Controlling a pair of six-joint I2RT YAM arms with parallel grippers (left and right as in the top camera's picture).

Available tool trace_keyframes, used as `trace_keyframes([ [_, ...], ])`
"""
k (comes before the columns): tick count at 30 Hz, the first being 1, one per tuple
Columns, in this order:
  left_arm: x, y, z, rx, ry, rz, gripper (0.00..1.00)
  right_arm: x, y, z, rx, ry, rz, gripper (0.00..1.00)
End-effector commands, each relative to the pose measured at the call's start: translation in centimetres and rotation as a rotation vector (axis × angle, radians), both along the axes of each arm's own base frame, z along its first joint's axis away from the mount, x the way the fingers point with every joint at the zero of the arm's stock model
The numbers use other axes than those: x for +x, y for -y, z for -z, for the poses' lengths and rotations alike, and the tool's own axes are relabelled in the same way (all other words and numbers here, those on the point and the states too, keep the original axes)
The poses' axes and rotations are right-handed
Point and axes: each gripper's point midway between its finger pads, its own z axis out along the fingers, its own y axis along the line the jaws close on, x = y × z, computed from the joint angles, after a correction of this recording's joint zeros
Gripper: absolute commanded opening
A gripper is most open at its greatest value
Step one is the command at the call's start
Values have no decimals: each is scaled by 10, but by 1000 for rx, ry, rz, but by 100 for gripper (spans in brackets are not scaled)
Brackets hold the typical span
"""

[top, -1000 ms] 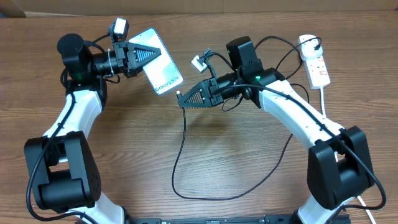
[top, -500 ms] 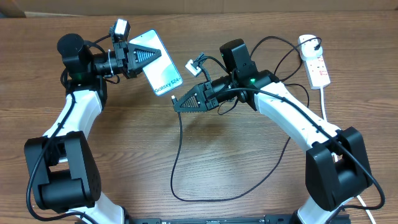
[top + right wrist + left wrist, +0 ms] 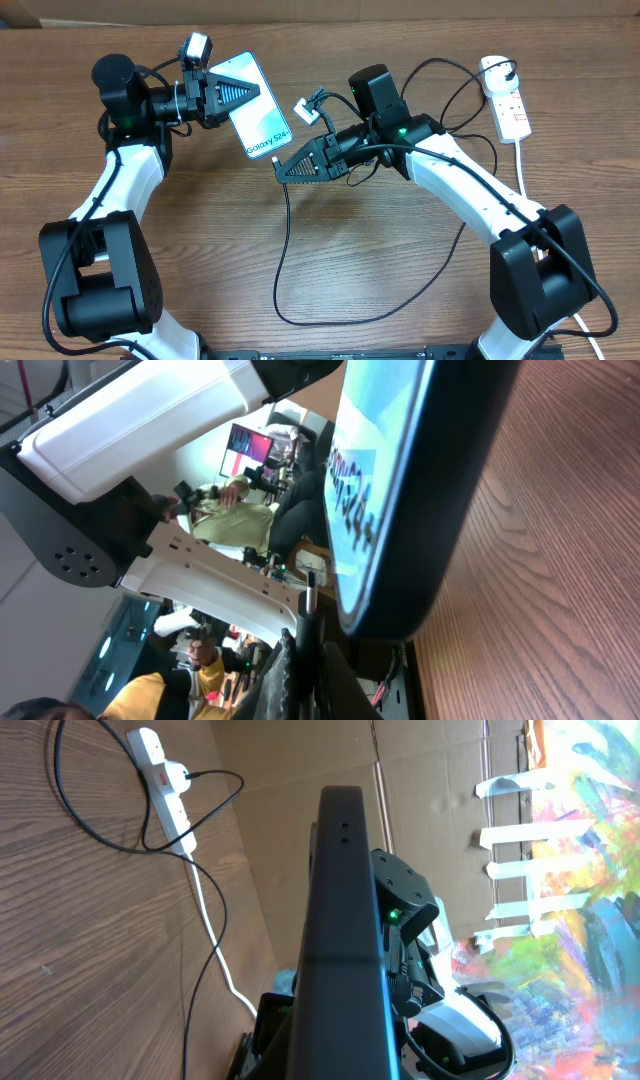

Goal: Plug charger to phone and switch on socket

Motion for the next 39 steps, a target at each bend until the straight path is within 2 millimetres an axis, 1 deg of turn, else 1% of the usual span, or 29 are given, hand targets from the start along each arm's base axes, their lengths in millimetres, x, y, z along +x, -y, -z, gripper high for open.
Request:
trace_keyframes([
  [1, -4, 2, -4, 2, 11, 25, 4, -2, -1, -18, 38, 62, -14, 4],
  [23, -5, 4, -3, -3, -25, 32, 4, -2, -1, -18, 38, 64, -13, 4],
  [33, -5, 4, -3, -3, -25, 32, 4, 2, -4, -23, 50, 74, -7, 4],
  [39, -5, 4, -3, -3, -25, 32, 4, 5, -4, -19, 23, 52, 16, 4],
])
